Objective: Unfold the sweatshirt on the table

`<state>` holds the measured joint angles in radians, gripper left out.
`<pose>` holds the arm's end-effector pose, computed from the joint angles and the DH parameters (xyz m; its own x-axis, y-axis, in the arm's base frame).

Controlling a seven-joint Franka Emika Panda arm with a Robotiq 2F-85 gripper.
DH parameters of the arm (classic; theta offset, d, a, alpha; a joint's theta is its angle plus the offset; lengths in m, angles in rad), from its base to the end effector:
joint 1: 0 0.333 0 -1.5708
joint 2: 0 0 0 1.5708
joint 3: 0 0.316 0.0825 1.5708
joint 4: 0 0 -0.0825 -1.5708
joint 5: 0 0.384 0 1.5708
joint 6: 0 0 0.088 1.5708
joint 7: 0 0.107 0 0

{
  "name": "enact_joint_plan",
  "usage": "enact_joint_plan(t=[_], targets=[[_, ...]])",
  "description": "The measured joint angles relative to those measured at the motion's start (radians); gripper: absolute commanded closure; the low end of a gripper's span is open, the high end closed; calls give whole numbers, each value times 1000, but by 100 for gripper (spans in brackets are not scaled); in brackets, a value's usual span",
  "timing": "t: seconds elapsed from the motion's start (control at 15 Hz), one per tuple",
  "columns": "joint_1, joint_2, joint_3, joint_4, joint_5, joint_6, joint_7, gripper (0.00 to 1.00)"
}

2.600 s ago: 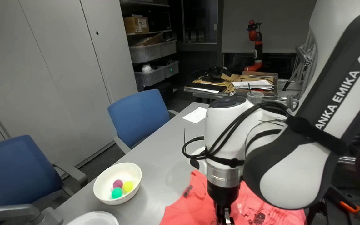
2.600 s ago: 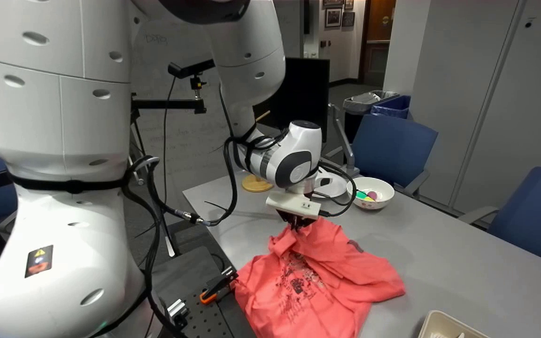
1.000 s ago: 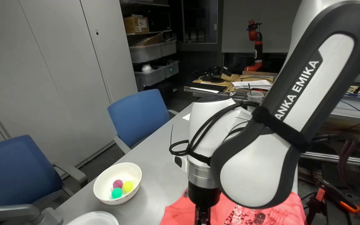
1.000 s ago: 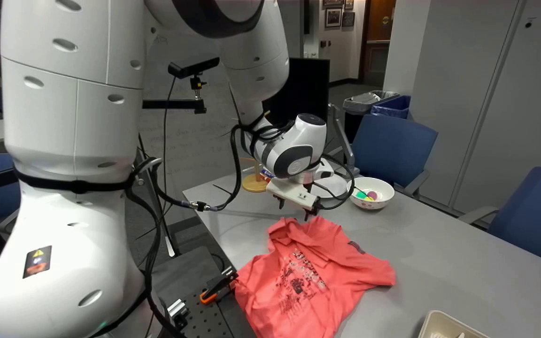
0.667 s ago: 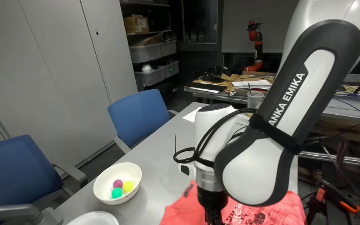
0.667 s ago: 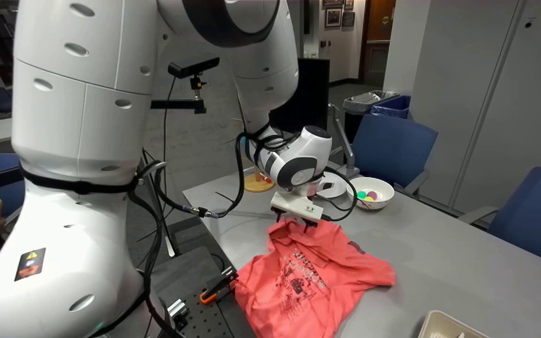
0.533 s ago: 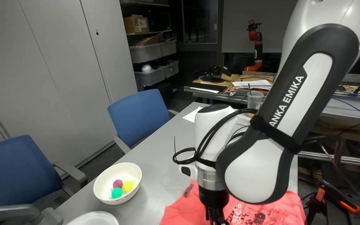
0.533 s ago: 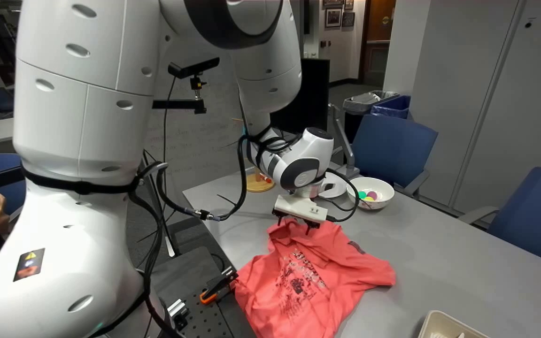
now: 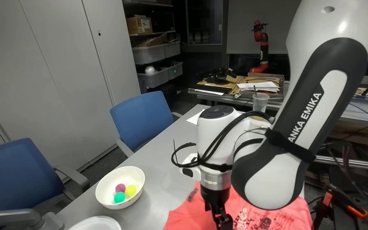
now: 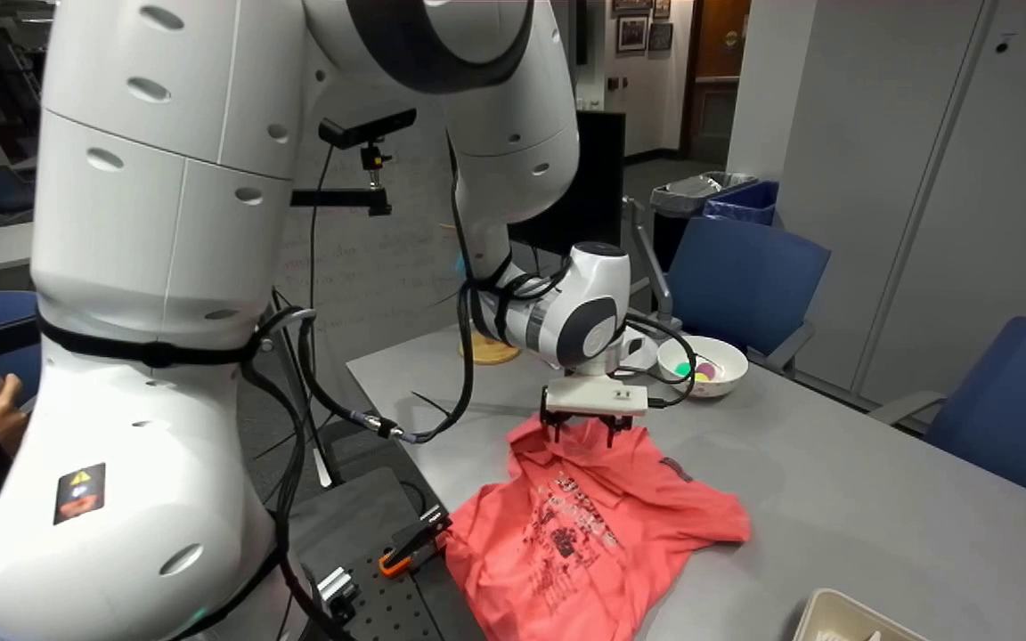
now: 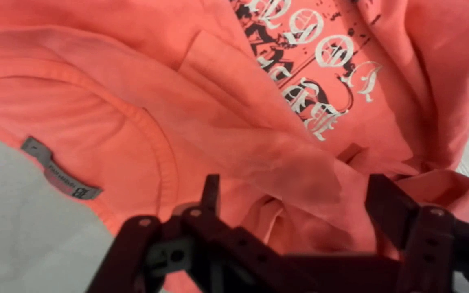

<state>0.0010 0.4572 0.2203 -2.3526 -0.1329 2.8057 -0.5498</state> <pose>0.4907 0.1244 0.1428 0.6418 0.7659 0.0395 0.7669 -0.6407 -0.0362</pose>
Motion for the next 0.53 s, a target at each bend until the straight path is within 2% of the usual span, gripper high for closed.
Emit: enact_joint_plan(t=[0.2,0.33,0.47,0.53], targets=[[37,21,-23,1,-49,32,53,9],[55,32,-27,3,-67,40,79,14],[73,40,-35,6,-83,42,100,26],[81,44,-39,8,-94,42,110,45]])
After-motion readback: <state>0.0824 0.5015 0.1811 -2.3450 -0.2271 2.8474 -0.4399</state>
